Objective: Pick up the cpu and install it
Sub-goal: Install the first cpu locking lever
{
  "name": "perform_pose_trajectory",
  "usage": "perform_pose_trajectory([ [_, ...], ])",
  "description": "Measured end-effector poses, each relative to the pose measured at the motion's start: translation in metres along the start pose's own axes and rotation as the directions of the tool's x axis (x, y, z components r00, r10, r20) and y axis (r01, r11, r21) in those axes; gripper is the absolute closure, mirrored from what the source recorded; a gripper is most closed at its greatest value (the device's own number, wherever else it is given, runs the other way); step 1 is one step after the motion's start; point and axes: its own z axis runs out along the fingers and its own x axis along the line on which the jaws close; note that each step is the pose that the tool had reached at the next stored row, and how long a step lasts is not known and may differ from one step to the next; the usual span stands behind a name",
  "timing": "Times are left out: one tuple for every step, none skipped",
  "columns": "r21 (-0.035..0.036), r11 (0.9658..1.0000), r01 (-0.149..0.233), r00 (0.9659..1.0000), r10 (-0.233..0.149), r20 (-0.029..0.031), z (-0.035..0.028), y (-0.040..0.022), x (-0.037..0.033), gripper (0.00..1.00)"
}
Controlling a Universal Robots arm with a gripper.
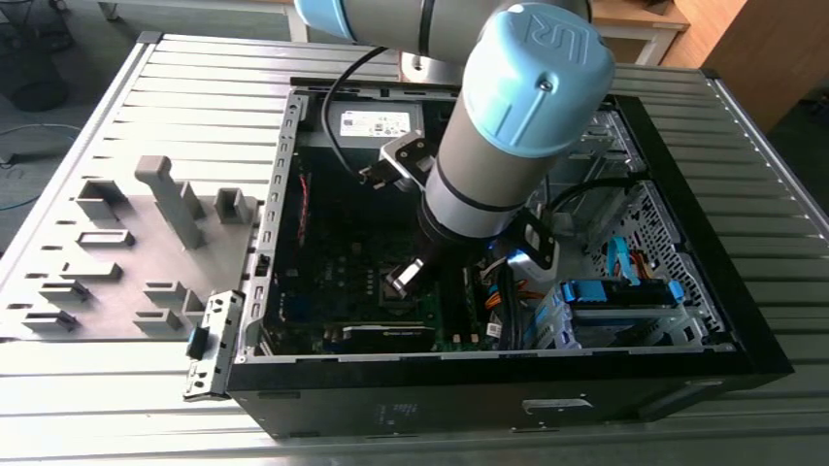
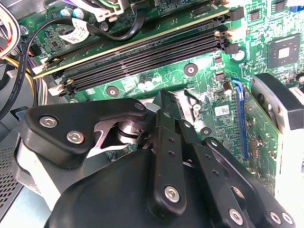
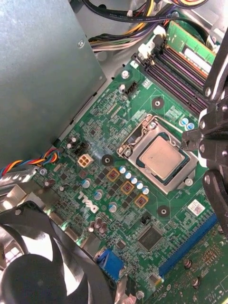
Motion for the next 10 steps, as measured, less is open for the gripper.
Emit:
perform_pose_trajectory([
  [0.0003,1.0000,0.000,1.0000,0.000,-0.0003,0.0003,-0.0001,0.0000,0.89],
  [0.0009,1.0000,0.000,1.0000,0.000,-0.0007,0.0008,-0.0001,0.0000,0.89],
  [0.0019,1.0000,0.000,1.0000,0.000,-0.0016,0.0012,-0.0002,-0.0001,0.89],
  [0.0029,1.0000,0.000,1.0000,0.000,-0.0025,0.0016,-0.0003,-0.0001,0.89],
  [0.0038,1.0000,0.000,1.0000,0.000,-0.0032,0.0021,-0.0004,0.0000,0.89],
  [0.0047,1.0000,-0.001,1.0000,0.001,-0.0041,0.0024,-0.0004,0.0000,0.89],
  [0.0049,1.0000,-0.001,1.0000,0.001,-0.0043,0.0024,-0.0004,0.0000,0.89],
  [0.0050,1.0000,-0.001,1.0000,0.001,-0.0044,0.0024,-0.0004,0.0000,0.89],
  [0.0050,1.0000,-0.001,1.0000,0.001,-0.0044,0.0025,-0.0004,0.0000,0.89],
  [0.0049,1.0000,-0.001,1.0000,0.001,-0.0042,0.0026,-0.0004,0.0000,0.89],
])
